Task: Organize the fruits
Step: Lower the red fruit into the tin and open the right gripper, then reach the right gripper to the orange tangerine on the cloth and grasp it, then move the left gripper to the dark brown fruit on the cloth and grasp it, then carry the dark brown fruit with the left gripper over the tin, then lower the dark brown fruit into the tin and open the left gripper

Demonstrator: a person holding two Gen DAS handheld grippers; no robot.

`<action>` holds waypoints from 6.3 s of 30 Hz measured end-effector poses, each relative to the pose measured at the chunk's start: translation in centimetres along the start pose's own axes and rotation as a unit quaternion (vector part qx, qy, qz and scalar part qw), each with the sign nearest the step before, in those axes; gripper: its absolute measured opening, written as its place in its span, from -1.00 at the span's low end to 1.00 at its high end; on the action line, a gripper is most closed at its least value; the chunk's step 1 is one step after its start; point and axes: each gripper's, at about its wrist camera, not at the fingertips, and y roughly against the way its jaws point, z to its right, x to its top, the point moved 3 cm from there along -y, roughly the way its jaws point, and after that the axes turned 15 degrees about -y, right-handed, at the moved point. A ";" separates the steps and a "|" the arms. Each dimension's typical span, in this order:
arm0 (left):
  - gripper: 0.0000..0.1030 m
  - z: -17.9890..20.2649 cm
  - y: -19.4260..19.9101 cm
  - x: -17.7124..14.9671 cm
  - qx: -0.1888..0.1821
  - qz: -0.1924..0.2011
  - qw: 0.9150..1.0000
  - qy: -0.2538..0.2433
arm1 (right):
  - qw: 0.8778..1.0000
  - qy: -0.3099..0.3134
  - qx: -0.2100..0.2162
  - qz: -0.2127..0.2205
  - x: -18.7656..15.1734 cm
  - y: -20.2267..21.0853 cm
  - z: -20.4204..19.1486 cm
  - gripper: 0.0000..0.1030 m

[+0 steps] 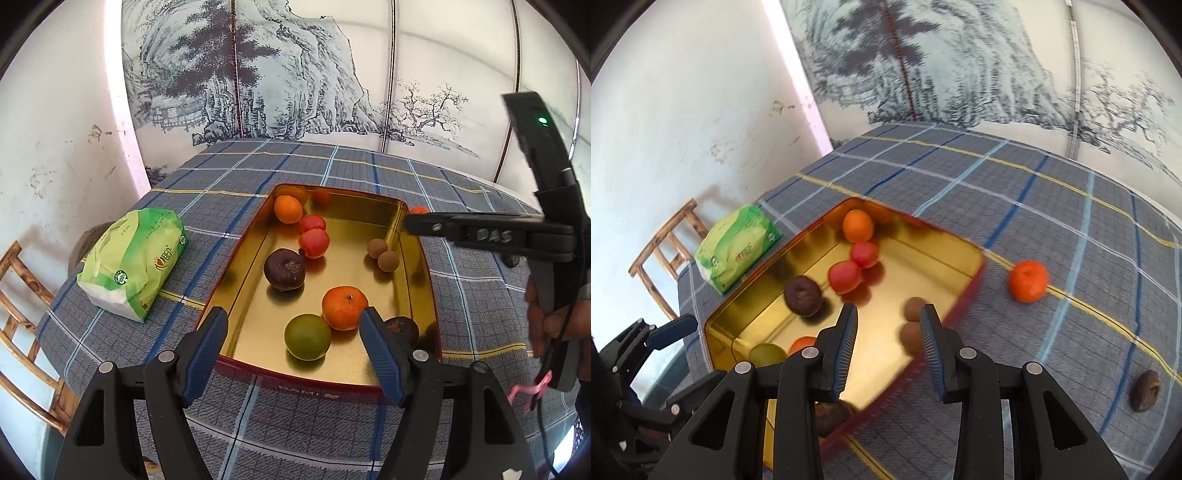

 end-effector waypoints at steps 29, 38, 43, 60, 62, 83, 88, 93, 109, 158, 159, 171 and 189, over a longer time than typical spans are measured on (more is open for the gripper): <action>0.44 3.5 -1.3 1.7 -0.030 -0.013 0.998 -0.050 | 0.996 -0.022 -0.082 -0.017 5.0 -8.3 10.2 -0.13; 0.44 6.1 0.6 2.5 -0.028 0.003 0.996 -0.084 | 0.996 -0.029 -0.078 0.033 0.5 0.9 12.5 -0.27; 0.44 9.4 1.2 3.8 -0.053 0.022 0.992 -0.116 | 0.981 -0.087 -0.157 0.074 -4.1 9.2 20.8 -0.27; 0.47 22.4 -5.3 11.7 -0.147 0.047 0.975 -0.158 | 0.961 -0.208 -0.158 0.085 -8.8 13.7 31.6 -0.24; 0.47 23.9 -6.4 12.2 -0.159 0.044 0.973 -0.163 | 0.961 -0.215 -0.149 0.087 -8.8 13.8 31.8 -0.25; -0.28 31.4 -14.8 13.3 -0.238 -0.011 0.942 -0.238 | 0.961 -0.238 -0.103 0.091 -9.2 14.1 32.3 -0.25; -0.28 30.5 -12.7 12.5 -0.191 0.022 0.955 -0.226 | 0.961 -0.238 -0.103 0.092 -9.2 14.2 32.4 -0.25; -0.28 29.1 -9.8 11.0 -0.191 0.020 0.962 -0.194 | 0.962 -0.235 -0.108 0.090 -9.2 14.2 32.4 -0.25; -0.28 24.0 -1.2 7.5 -0.144 0.046 0.973 -0.176 | 0.963 -0.217 -0.138 0.085 -8.9 13.5 31.8 -0.25; -0.28 9.5 -1.4 3.1 -0.049 0.010 0.997 -0.060 | 0.962 -0.165 -0.205 0.070 -8.7 12.5 30.2 -0.07; -0.28 9.4 -1.4 3.1 -0.047 0.009 0.997 -0.059 | 0.962 -0.168 -0.203 0.071 -8.7 12.6 30.4 -0.09; -0.28 6.9 -1.5 2.1 -0.024 -0.001 0.999 -0.041 | 0.958 -0.157 -0.229 0.069 -8.7 12.4 30.2 -0.21; -0.28 2.1 -2.3 0.9 0.003 -0.015 1.000 -0.002 | 0.957 -0.154 -0.234 0.069 -8.8 12.6 30.3 -0.25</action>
